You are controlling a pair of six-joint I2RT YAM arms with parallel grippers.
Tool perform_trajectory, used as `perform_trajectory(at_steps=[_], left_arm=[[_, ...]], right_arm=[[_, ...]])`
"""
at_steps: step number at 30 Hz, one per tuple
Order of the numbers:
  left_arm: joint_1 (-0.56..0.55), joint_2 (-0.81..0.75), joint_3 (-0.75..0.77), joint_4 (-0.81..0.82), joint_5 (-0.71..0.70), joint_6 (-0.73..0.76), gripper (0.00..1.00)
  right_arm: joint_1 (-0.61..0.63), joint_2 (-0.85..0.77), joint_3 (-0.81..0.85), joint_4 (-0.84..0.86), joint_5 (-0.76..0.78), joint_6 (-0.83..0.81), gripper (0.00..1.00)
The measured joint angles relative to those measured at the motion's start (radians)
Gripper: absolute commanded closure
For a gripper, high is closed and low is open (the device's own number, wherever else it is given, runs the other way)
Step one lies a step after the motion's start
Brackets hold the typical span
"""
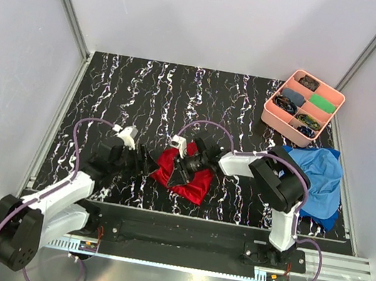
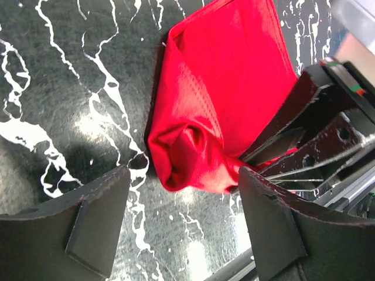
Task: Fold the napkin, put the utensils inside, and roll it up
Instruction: Roll the napkin at the center of the board.
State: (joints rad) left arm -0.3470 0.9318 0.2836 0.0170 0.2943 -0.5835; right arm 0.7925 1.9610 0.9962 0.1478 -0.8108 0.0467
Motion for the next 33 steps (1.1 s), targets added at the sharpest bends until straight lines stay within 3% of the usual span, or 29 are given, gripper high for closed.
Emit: perform_trajectory(at_steps=[7, 15, 19, 23, 25, 27, 28, 33], left_arm=[[-0.002, 0.100, 0.000, 0.107, 0.027, 0.005, 0.25], [-0.006, 0.234, -0.001, 0.204, 0.071, -0.010, 0.30], [-0.010, 0.283, -0.010, 0.273, 0.086, -0.026, 0.45], [-0.010, 0.325, -0.018, 0.322, 0.095, -0.043, 0.86], [-0.012, 0.336, -0.019, 0.337, 0.105, -0.055, 0.97], [-0.013, 0.340, -0.019, 0.342, 0.111, -0.058, 1.00], [-0.013, 0.340, -0.019, 0.340, 0.111, -0.058, 1.00], [-0.013, 0.337, -0.006, 0.298, 0.097, -0.059, 1.00]], right_arm=[[-0.053, 0.085, 0.037, 0.005, -0.197, 0.050, 0.76], [-0.079, 0.139, 0.070, 0.000, -0.293, 0.069, 0.76], [-0.085, 0.153, 0.079, -0.004, -0.317, 0.075, 0.76], [-0.086, 0.156, 0.081, -0.009, -0.320, 0.076, 0.71], [-0.086, 0.156, 0.081, -0.012, -0.319, 0.080, 0.60], [-0.087, 0.156, 0.082, -0.016, -0.317, 0.089, 0.54], [-0.088, 0.153, 0.082, -0.019, -0.319, 0.095, 0.47], [-0.090, 0.074, 0.080, -0.082, -0.223, 0.100, 0.36]])
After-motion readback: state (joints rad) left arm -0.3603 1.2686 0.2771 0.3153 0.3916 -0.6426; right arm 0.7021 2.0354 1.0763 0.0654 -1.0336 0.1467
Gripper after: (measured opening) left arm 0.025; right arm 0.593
